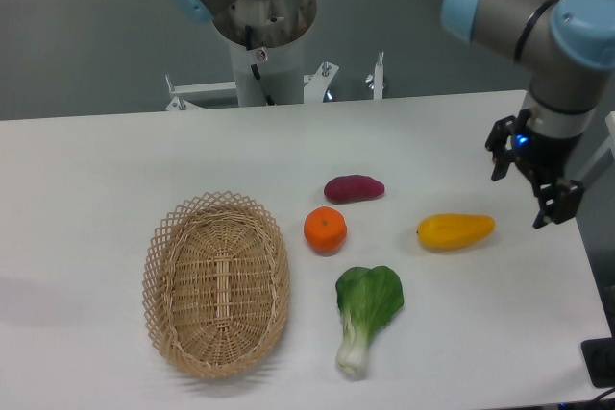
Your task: Place the mango on the table
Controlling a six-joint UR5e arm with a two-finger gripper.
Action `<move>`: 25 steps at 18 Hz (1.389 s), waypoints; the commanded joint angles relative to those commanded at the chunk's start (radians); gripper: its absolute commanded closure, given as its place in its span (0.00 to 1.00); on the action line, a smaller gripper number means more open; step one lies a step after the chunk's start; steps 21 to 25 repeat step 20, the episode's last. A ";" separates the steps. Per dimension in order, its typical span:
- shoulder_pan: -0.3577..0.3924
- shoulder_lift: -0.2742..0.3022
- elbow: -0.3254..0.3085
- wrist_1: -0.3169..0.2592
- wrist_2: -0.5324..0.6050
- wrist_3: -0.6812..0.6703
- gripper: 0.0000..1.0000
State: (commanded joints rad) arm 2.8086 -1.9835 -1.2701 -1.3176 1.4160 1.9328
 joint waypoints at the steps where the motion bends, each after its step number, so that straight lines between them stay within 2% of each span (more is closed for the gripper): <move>1: 0.009 0.003 0.000 -0.009 -0.008 0.006 0.00; 10: 0.094 0.017 -0.002 -0.080 -0.055 0.126 0.00; 25: 0.111 0.028 -0.002 -0.086 -0.071 0.127 0.00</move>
